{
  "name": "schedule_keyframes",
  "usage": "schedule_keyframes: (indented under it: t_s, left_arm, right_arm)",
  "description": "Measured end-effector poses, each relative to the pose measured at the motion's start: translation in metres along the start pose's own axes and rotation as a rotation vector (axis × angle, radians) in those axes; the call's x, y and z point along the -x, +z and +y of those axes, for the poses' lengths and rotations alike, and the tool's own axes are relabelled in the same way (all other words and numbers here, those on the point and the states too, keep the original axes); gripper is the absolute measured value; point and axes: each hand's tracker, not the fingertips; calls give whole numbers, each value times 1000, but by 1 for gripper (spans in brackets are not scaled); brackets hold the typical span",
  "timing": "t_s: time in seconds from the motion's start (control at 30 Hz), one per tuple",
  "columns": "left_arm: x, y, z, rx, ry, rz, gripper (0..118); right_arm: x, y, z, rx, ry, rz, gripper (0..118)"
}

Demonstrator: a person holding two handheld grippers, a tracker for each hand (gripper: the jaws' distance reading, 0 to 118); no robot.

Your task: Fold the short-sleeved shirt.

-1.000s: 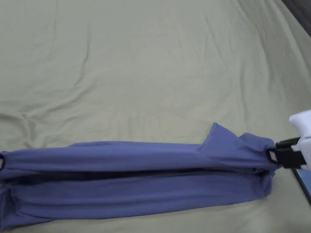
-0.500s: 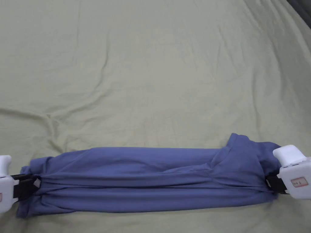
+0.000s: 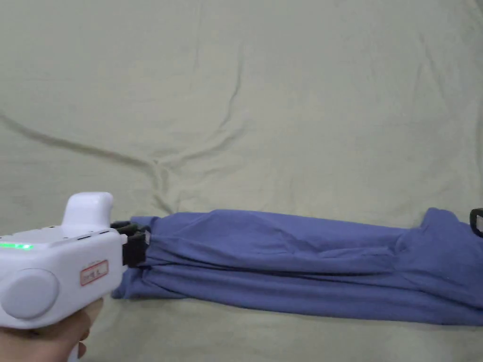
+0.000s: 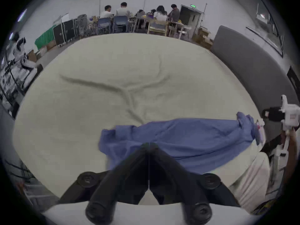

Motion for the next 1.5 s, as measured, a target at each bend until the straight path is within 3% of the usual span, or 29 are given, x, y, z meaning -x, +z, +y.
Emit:
schedule_keyframes:
  t_s: [0.03, 0.07, 0.1, 0.13, 0.17, 0.23, 0.27, 0.3, 0.33, 0.4, 0.5, 0.63, 0.73, 0.9, 0.93, 0.97, 1.03, 1.2, 1.27, 1.5]
  left_arm:
    - [8, 6, 4, 2, 42, -65, 0]
    - [16, 5, 6, 39, 87, -200, 0]
    - [37, -6, 12, 57, 129, -337, 0]
    - [52, -7, 16, 41, 191, -453, 0]
    - [78, -10, 20, 28, 247, -613, 3]
    - [91, -22, -2, 47, 353, -796, 20]
    - [103, -27, -2, 62, 390, -820, 54]
    - [115, -33, -3, 105, 359, -769, 117]
    - [126, -34, -12, 168, 318, -775, 118]
    - [147, -41, 1, 90, 375, -653, 118]
    - [174, -80, -18, 166, 475, -703, 118]
    - [162, -113, -24, 210, 441, -709, 118]
    - [146, -116, -16, 142, 356, -728, 118]
    - [124, -130, -11, 174, 343, -725, 116]
    - [122, -129, -9, 176, 343, -718, 78]
    - [124, -127, -8, 173, 351, -704, 10]
    - [120, -128, -20, 215, 433, -635, 10]
    - [132, -108, -31, 104, 533, -787, 10]
    - [144, -92, -27, 58, 610, -771, 10]
    - [176, -33, 10, 1, 475, -640, 10]
  right_arm:
    - [5, -1, -2, -5, -15, 83, 3]
    - [7, -3, -4, 12, -43, 229, 3]
    - [6, -4, -7, 22, -101, 392, 3]
    - [5, -5, -10, 20, -150, 486, 3]
    - [5, -6, -13, 26, -172, 564, 3]
    - [13, 0, -13, 18, -105, 566, 3]
    - [17, 4, -13, 11, -64, 526, 3]
    - [21, 6, -13, 14, -40, 510, 3]
    - [18, 6, -13, 21, -43, 526, 3]
    - [23, 8, -12, 28, -49, 533, 3]
    - [31, 9, -10, 35, -44, 555, 3]
    - [42, 10, -9, 42, -32, 589, 3]
    - [47, 10, -10, 48, -19, 600, 3]
    - [54, 6, -9, 63, -20, 621, 3]
    - [56, 6, -8, 66, -19, 614, 3]
    - [58, 6, -8, 70, -16, 605, 3]
    - [60, 7, -8, 75, -8, 610, 3]
    - [62, 11, -10, 71, 3, 603, 3]
    - [61, 10, -10, 76, -8, 595, 3]
    - [64, 8, -3, 67, -19, 577, 3]
